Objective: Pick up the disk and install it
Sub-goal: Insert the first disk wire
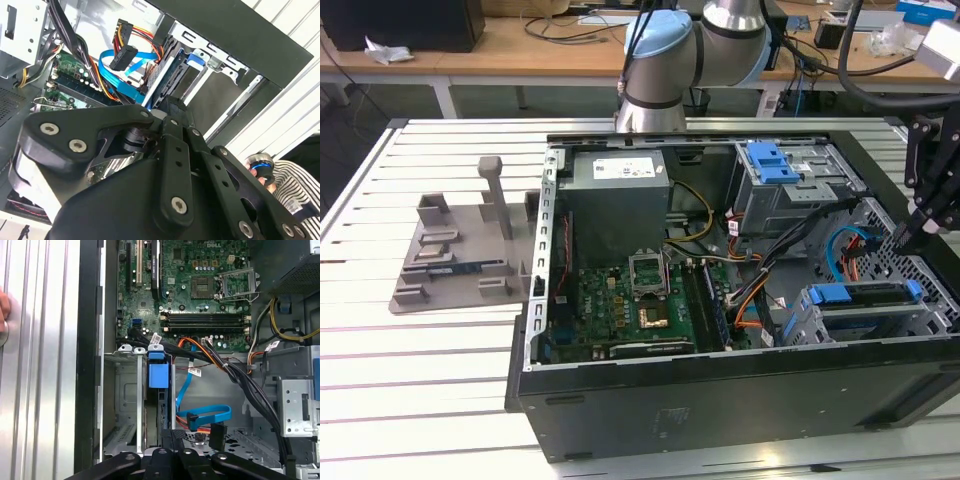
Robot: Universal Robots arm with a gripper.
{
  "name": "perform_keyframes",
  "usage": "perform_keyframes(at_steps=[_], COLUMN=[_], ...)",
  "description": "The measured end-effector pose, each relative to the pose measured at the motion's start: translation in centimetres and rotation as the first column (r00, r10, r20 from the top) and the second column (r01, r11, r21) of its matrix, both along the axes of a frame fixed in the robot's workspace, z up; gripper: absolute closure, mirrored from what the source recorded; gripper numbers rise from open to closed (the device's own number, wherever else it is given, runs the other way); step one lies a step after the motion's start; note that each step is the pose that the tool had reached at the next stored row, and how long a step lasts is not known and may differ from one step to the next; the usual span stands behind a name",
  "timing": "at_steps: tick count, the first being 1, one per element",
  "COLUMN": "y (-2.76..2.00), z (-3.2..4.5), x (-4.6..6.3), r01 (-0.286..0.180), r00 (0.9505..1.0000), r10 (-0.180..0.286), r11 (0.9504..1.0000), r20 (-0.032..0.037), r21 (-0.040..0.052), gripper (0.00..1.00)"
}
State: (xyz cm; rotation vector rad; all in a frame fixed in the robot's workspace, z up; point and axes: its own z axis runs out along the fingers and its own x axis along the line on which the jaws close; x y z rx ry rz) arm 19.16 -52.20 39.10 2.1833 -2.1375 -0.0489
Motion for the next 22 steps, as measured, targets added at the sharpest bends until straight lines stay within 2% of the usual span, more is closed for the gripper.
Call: perform_keyframes(at_steps=[6,7,8,9,10,12,15,20,22], y=[0.02,0.02,0.02,0.02,0.03,0.19,1.08,2.89,3.30], z=[0.00,0.00,0.00,0.00,0.00,-0.01,-0.01,-0.06,-0.08], x=[0.0,0.0,0.0,0.0,0.0,0.0,0.2,0.5,0.5], r01=[0.000,0.000,0.000,0.000,0.000,0.000,0.000,-0.001,-0.001], r00=[1.0000,1.0000,1.0000,1.0000,1.0000,1.0000,1.0000,1.0000,1.0000], r10=[0.000,0.000,0.000,0.000,0.000,0.000,0.000,0.001,0.001], r11=[1.0000,1.0000,1.0000,1.0000,1.0000,1.0000,1.0000,1.0000,1.0000], r20=[0.0000,0.0000,0.0000,0.0000,0.0000,0.0000,0.0000,0.0000,0.0000], r21=[0.0000,0.0000,0.0000,0.0000,0.0000,-0.0006,-0.0008,-0.0007,-0.0008], gripper=[0.89,0.83,0.83,0.71,0.64,0.64,0.64,0.64,0.64])
